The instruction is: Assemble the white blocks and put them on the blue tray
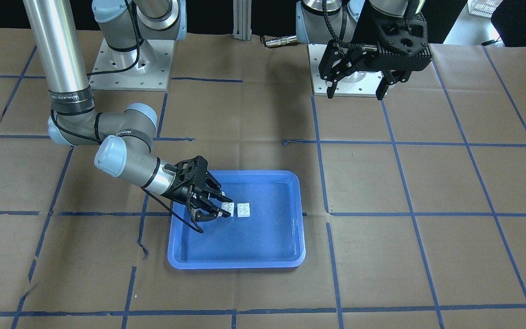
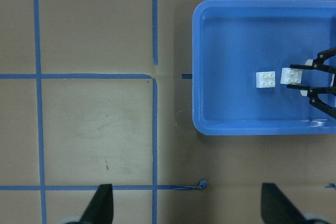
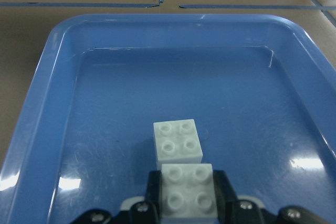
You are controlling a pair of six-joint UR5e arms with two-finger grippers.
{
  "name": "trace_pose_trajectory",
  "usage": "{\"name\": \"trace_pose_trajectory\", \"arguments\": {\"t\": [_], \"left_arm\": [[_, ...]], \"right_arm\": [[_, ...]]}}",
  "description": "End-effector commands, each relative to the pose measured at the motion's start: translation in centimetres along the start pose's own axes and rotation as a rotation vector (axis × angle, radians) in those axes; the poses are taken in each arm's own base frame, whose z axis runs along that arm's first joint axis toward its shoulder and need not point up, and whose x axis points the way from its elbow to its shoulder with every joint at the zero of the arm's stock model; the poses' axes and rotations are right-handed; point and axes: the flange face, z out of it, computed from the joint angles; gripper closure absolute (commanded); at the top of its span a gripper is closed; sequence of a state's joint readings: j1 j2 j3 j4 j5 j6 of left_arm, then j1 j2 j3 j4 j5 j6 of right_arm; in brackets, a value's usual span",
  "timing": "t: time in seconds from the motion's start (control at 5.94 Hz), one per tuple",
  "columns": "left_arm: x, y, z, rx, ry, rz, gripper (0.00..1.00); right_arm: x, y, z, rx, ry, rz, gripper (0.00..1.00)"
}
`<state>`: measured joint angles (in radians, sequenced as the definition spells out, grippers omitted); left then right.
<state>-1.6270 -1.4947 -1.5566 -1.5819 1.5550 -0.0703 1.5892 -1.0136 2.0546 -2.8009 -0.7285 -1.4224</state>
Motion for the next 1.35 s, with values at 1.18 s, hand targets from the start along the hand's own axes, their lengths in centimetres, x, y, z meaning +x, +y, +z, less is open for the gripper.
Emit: {"name": "trace_pose_trajectory", "arguments": {"t": [1.18], "left_arm": [[-0.06,0.09,-0.12,0.005,0.0,-0.003,0.01]], "right_arm": [[-0.27,0.34,0.85,0.004,-0.014,0.05,0.67]]}}
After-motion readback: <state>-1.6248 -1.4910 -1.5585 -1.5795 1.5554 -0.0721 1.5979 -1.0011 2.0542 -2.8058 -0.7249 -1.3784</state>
